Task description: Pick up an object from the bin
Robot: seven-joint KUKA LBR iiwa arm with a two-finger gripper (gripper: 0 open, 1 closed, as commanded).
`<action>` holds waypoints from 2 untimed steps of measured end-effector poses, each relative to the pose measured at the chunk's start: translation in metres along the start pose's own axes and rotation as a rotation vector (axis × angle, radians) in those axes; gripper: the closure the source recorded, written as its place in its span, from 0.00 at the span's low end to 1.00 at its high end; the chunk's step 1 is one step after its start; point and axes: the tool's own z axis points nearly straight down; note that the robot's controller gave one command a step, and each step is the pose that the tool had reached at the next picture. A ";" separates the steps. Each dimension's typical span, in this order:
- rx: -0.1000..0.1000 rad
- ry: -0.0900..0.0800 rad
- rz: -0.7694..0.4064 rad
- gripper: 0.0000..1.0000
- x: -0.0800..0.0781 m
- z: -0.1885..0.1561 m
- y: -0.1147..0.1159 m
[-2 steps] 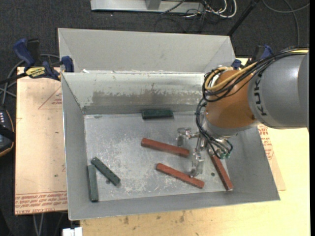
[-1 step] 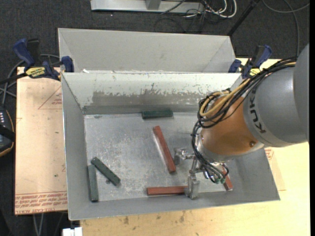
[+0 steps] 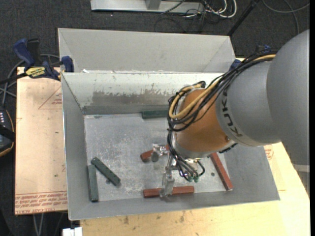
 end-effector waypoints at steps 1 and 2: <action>0.002 -0.002 0.013 0.00 0.008 0.014 0.049; 0.005 -0.009 -0.007 0.00 0.006 0.031 -0.036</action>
Offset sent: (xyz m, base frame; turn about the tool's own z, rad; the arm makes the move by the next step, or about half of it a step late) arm -0.0111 0.0450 -0.0138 0.0201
